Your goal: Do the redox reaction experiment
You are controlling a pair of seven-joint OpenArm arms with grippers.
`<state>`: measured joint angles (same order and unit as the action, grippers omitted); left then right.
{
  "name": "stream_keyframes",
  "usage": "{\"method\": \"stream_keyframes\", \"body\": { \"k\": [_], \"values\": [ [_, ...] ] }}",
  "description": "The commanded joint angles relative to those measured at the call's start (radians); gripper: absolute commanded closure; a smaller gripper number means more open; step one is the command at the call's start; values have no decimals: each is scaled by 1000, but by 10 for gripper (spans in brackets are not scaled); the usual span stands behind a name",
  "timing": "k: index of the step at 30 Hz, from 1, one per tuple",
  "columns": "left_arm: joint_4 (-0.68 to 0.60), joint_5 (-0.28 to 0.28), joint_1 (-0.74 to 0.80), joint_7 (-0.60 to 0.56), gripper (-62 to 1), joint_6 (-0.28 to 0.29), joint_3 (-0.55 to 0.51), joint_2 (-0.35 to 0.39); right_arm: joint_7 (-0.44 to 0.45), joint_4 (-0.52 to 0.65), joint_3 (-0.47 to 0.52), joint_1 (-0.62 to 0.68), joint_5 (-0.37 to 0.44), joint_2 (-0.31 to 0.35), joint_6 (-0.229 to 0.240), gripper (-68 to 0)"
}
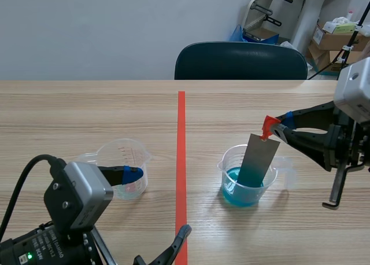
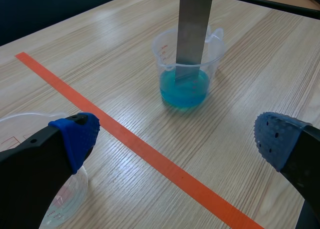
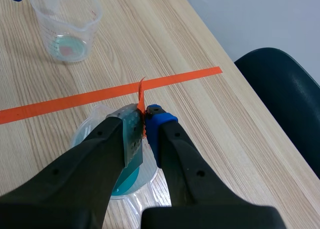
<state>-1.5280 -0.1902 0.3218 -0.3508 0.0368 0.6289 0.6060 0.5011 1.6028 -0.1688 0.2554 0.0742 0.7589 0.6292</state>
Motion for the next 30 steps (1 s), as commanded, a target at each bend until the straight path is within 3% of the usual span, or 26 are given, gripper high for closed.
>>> {"method": "stream_keyframes", "body": {
  "k": [1,8,15,18,30],
  "values": [
    [-31,-3,8,-19,-623,2,3,-8,15,4,-1,-12,4,11,0,-8],
    [-31,-4,8,-19,-623,2,3,-10,27,5,0,-12,6,14,3,-8],
    [-31,-4,8,-19,-623,2,3,-10,37,44,54,-10,10,14,103,-8],
    [-31,-4,8,-19,-623,2,3,-10,31,72,92,-2,44,15,116,-8],
    [-31,-4,8,-19,-623,2,3,-10,-227,225,158,0,239,56,116,-8]
  ]
}}
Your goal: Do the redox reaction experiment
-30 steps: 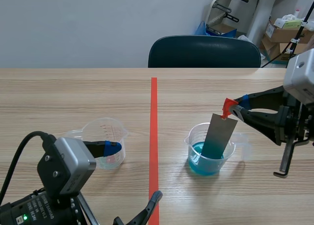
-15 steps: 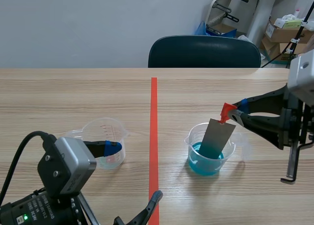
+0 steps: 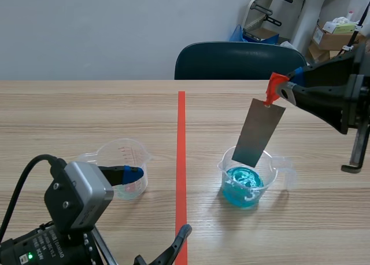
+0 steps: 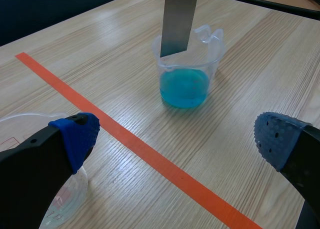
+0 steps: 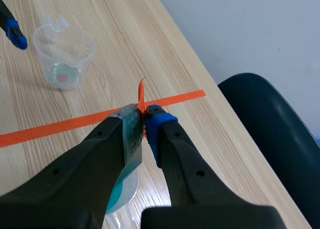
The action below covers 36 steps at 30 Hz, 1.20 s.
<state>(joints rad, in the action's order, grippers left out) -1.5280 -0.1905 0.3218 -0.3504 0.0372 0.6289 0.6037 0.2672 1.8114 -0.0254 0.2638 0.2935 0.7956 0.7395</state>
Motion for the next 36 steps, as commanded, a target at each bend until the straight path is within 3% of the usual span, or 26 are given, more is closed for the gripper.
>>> {"method": "stream_keyframes", "body": {
  "k": [1,18,29,36],
  "values": [
    [-31,-3,8,-20,-623,2,3,-8,-23,29,14,-9,41,24,6,-8],
    [-31,-3,8,-20,-623,2,3,-8,-497,239,129,-9,400,36,6,-8],
    [-31,-3,8,-20,-623,2,3,-8,-632,330,185,-9,554,35,6,-8],
    [-31,-3,8,-20,-623,2,3,-8,-662,348,196,-9,583,35,6,-8]
  ]
}}
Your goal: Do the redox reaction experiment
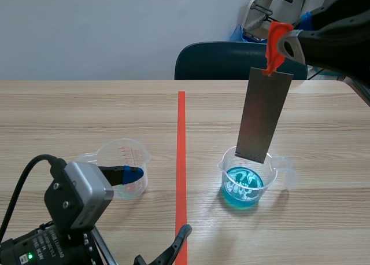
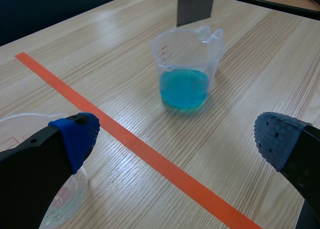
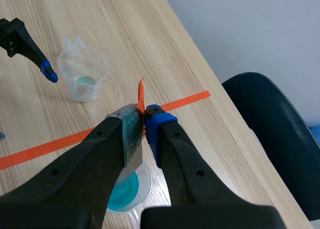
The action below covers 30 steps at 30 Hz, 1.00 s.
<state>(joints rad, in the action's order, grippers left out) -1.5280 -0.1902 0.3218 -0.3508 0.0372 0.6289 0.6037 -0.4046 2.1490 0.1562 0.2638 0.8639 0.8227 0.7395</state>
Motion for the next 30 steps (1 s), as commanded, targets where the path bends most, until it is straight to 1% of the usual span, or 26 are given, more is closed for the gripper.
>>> {"method": "stream_keyframes", "body": {
  "k": [1,30],
  "values": [
    [-31,-4,8,-19,-623,2,3,-8,10,10,14,-9,13,8,6,-8],
    [-31,-4,8,-19,-623,2,3,-8,10,10,14,-12,12,-3,6,-8]
  ]
}}
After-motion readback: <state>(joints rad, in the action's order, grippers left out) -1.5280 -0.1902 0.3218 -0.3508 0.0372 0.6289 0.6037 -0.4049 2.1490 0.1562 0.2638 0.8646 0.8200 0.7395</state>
